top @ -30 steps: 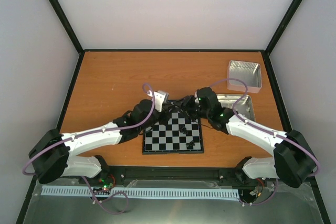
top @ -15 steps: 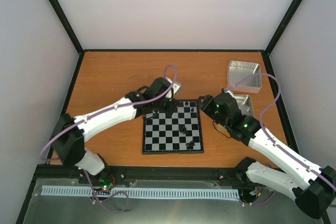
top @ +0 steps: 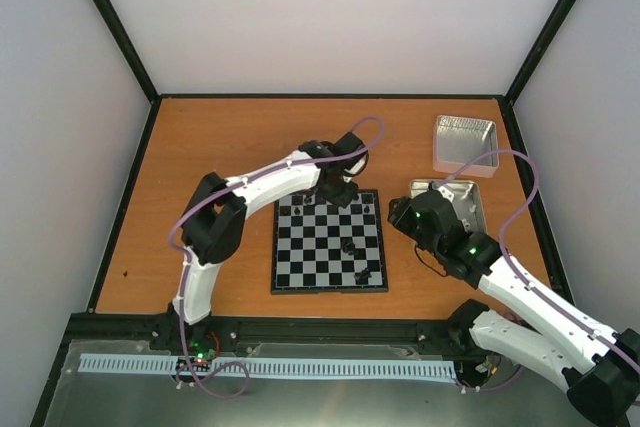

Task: Set up the chess pieces on the board
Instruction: Place the chess piece on the chessboard.

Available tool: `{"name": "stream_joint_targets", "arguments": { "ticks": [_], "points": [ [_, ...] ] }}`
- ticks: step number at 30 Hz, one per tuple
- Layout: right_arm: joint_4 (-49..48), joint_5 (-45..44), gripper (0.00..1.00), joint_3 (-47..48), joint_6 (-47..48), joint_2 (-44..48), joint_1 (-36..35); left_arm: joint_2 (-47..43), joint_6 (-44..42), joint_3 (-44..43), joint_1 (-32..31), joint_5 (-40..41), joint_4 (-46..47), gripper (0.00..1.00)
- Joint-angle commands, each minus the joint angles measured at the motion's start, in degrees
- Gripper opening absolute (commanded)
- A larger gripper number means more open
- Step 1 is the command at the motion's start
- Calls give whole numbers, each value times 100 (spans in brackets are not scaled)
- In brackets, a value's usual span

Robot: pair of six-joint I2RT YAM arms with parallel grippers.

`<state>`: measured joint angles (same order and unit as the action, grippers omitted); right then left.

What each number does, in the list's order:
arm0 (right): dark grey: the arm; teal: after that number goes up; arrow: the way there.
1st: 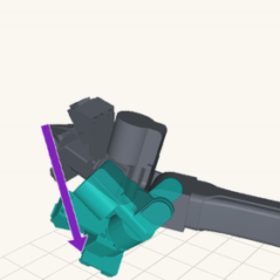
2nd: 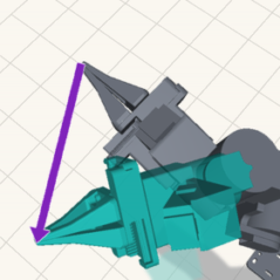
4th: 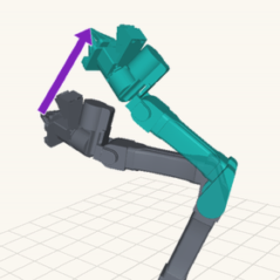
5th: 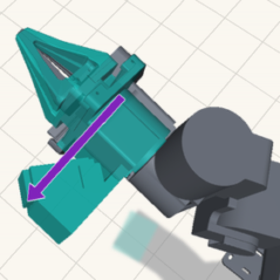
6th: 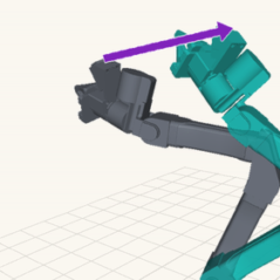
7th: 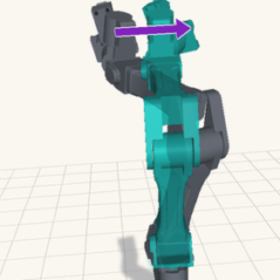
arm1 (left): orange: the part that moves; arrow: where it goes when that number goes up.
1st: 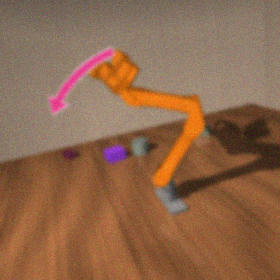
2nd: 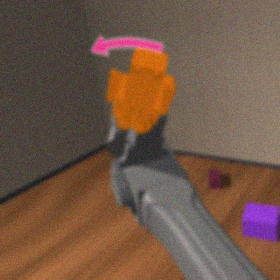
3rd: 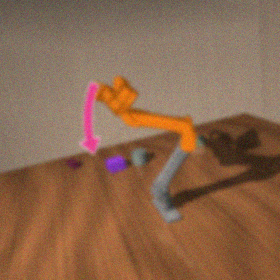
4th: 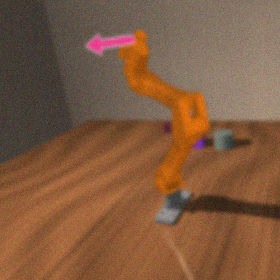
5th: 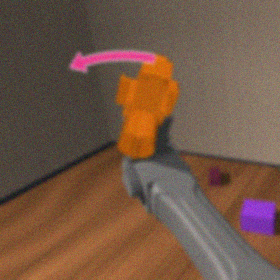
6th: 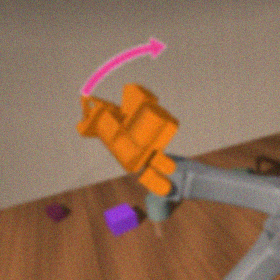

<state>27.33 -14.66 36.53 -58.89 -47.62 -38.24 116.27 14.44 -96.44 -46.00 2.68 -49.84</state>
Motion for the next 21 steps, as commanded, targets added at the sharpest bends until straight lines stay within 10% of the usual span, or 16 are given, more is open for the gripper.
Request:
{"name": "stream_joint_targets", "arguments": {
  "ticks": [1,21],
  "points": [
    [3,-233,59,-54,161,138,36,385,115,-561,50,328,-733,7],
    [-58,-285,59,-49,233,-10,45,814,76,-708,230,441,-684,14]
  ]
}}
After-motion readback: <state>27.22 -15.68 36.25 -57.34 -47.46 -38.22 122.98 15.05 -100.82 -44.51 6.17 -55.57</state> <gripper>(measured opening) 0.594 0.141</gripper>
